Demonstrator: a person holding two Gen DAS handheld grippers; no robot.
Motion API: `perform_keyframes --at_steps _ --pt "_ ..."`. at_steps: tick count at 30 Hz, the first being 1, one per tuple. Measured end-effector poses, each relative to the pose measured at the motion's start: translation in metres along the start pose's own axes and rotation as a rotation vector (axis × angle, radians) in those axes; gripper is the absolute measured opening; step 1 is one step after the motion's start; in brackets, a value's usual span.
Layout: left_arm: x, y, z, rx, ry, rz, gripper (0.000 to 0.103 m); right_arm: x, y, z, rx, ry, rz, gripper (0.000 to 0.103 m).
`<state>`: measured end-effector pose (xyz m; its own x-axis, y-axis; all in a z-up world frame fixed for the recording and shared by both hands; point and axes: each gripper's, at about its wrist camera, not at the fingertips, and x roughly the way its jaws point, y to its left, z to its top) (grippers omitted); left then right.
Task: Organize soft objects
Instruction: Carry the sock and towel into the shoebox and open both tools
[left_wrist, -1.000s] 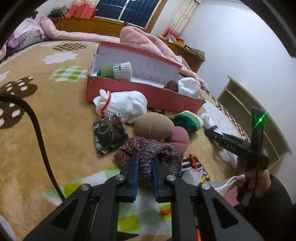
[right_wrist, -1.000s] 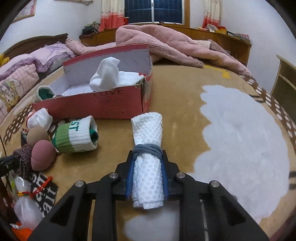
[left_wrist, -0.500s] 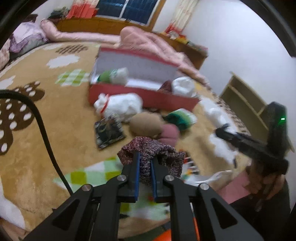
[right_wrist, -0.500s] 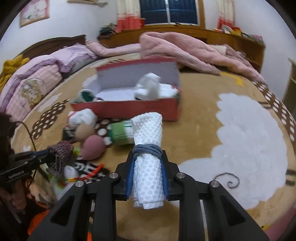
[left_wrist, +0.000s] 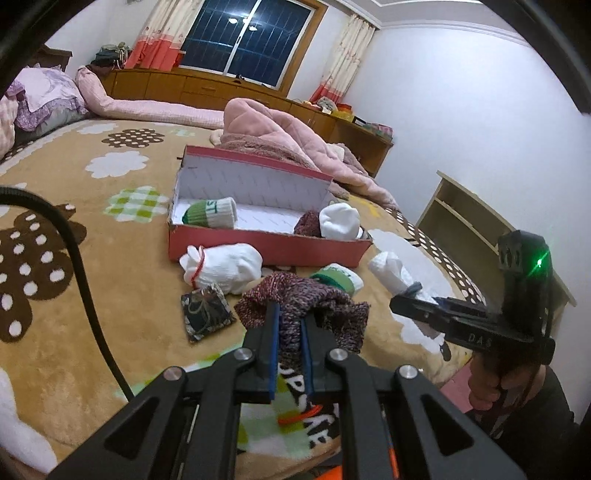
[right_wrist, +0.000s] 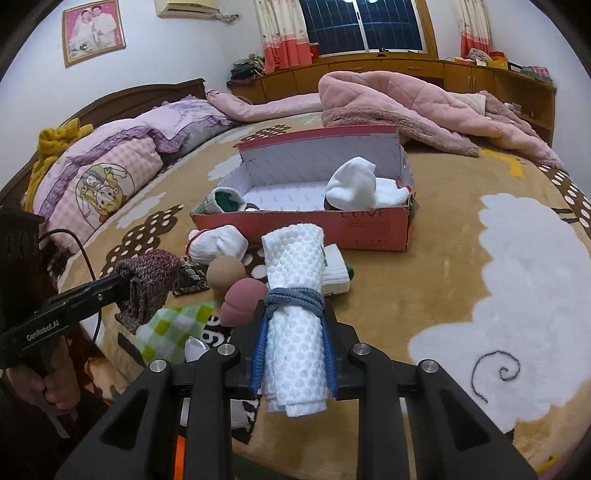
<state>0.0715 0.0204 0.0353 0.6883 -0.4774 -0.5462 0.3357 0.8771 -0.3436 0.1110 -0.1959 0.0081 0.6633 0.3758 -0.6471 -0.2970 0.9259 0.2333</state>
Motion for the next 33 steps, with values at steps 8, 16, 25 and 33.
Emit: perform_keyframes --at_steps 8,16,25,33 --pt "0.004 0.001 0.008 -0.007 -0.011 -0.010 0.010 0.007 0.007 0.004 -0.025 0.002 0.006 0.026" --pt "0.008 -0.003 0.020 0.029 -0.063 0.000 0.010 0.011 0.012 0.022 -0.056 -0.039 -0.006 0.026" --pt "0.032 -0.001 0.042 0.049 -0.091 0.004 0.010 0.024 0.001 0.044 -0.022 -0.068 -0.025 0.027" --pt "0.055 -0.005 0.073 0.099 -0.106 0.021 0.010 0.049 -0.008 0.073 -0.055 -0.080 -0.087 0.027"
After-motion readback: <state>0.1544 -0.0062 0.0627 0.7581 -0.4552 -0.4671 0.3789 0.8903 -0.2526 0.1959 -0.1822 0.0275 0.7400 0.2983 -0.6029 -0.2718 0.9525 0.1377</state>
